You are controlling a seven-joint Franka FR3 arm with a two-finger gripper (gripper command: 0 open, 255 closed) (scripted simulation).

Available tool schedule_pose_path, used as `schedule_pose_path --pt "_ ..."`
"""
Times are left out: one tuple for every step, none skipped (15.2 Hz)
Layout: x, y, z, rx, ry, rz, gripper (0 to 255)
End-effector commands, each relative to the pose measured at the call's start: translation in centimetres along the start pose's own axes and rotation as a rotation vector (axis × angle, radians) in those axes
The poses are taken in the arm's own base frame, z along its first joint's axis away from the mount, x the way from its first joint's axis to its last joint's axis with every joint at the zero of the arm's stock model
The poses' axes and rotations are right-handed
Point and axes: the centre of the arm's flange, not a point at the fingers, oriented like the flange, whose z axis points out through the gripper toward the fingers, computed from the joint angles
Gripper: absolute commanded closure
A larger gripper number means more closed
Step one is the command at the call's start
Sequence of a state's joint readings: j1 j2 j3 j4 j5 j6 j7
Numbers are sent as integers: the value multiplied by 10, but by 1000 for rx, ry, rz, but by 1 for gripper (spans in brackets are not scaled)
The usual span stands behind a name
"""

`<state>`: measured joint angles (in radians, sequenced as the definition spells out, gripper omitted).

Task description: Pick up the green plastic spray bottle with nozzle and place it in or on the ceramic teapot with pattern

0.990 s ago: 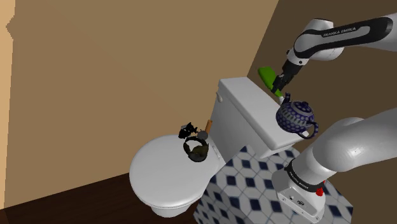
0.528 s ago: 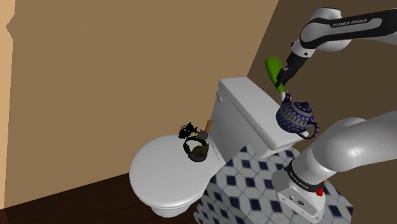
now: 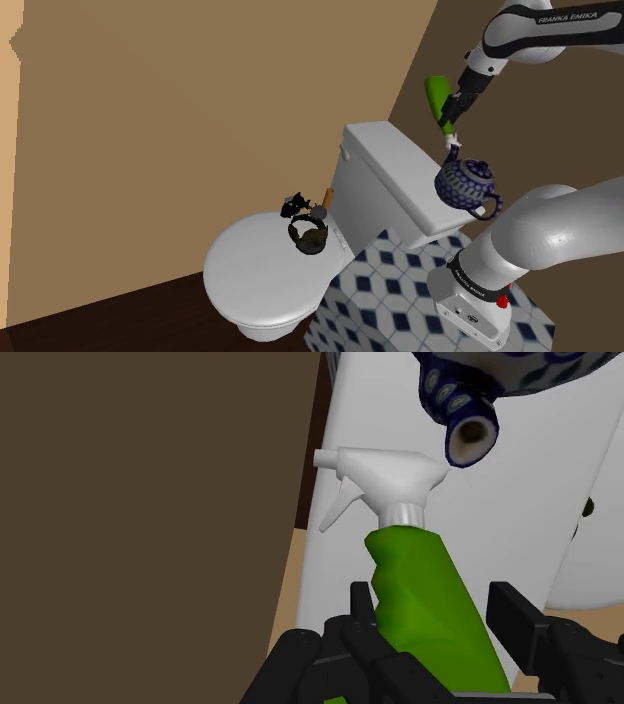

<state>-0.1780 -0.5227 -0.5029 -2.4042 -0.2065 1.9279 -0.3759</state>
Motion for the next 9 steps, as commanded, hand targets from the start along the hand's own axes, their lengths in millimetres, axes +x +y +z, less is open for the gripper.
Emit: schedule_pose_path --pt "0 -1 -11 0 0 0 255" --pt "0 -1 -16 0 0 0 255" --pt "0 -2 -21 0 0 0 255" --pt "0 -2 -26 0 0 0 255" --pt "0 -2 -32 0 0 0 255" --pt "0 -2 -37 0 0 0 255" --pt "1 -3 -42 0 0 0 255" --pt "1 -3 -47 0 0 0 255" --pt "1 -3 -53 0 0 0 255"
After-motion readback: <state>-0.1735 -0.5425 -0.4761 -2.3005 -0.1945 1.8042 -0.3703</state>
